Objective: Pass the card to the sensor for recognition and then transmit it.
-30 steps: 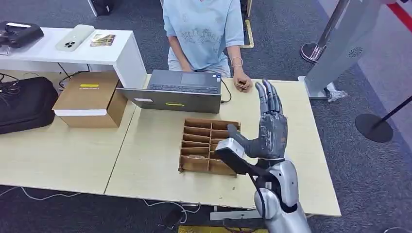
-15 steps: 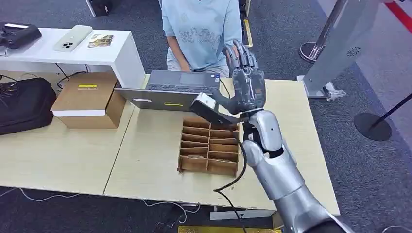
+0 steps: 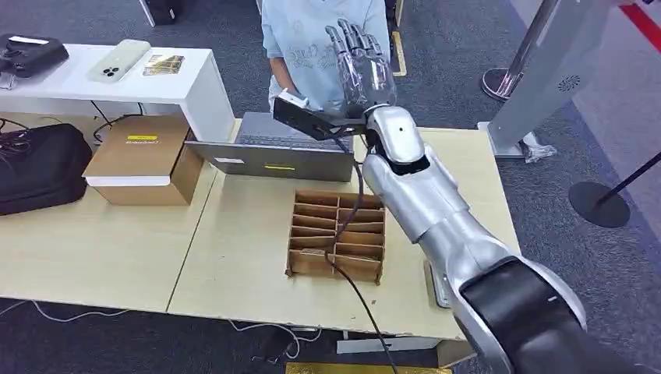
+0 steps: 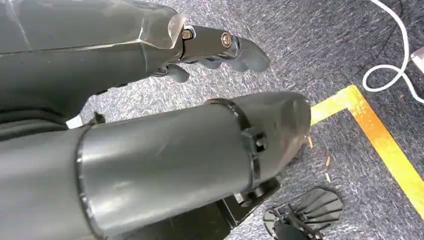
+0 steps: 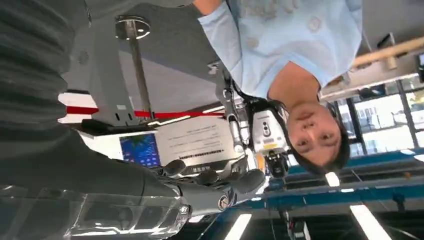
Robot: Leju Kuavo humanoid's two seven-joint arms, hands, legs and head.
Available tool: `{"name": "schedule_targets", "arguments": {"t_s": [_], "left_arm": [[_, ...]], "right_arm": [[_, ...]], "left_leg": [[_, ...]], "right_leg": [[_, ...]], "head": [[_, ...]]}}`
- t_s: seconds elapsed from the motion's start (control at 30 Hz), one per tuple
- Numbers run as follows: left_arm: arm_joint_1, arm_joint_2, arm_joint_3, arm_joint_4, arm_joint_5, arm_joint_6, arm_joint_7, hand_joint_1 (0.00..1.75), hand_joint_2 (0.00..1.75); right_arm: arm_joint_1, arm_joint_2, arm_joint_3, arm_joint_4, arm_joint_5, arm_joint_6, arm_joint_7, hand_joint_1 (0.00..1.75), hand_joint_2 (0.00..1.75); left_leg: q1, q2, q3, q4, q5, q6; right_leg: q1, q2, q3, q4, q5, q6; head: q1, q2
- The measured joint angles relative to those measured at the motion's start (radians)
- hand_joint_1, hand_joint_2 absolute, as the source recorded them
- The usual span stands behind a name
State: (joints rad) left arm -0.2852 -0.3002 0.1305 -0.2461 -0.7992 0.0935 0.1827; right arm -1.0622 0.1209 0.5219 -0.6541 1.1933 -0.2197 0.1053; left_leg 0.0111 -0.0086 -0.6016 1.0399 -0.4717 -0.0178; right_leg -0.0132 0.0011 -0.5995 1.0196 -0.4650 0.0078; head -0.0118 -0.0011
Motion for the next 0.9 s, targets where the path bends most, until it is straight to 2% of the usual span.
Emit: {"name": "schedule_targets", "arguments": {"t_s": [0.33, 0.67, 0.9], "left_arm": [[-0.001, -0.001, -0.003, 0.0, 0.008, 0.009, 0.015, 0.0, 0.0], [-0.001, -0.004, -0.003, 0.008, 0.019, 0.015, 0.015, 0.0, 0.0], [-0.002, -0.003, -0.003, 0.008, 0.029, -0.011, 0.026, 0.0, 0.0]], "right_arm": [[-0.085, 0.012, 0.001, 0.174, -0.014, 0.031, 0.016, 0.0, 1.75], [-0.117, 0.018, 0.005, 0.247, 0.002, 0.078, 0.029, 0.0, 1.75], [-0.121, 0.018, 0.005, 0.27, -0.016, 0.111, 0.016, 0.0, 1.75]], "left_leg": [[0.0, 0.0, 0.0, 0.0, 0.0, 0.0], [0.0, 0.0, 0.0, 0.0, 0.0, 0.0], [0.0, 0.0, 0.0, 0.0, 0.0, 0.0]], "right_leg": [[0.0, 0.0, 0.0, 0.0, 0.0, 0.0], [0.0, 0.0, 0.0, 0.0, 0.0, 0.0], [0.0, 0.0, 0.0, 0.0, 0.0, 0.0]], "head": [[0.0, 0.0], [0.0, 0.0], [0.0, 0.0]]}}
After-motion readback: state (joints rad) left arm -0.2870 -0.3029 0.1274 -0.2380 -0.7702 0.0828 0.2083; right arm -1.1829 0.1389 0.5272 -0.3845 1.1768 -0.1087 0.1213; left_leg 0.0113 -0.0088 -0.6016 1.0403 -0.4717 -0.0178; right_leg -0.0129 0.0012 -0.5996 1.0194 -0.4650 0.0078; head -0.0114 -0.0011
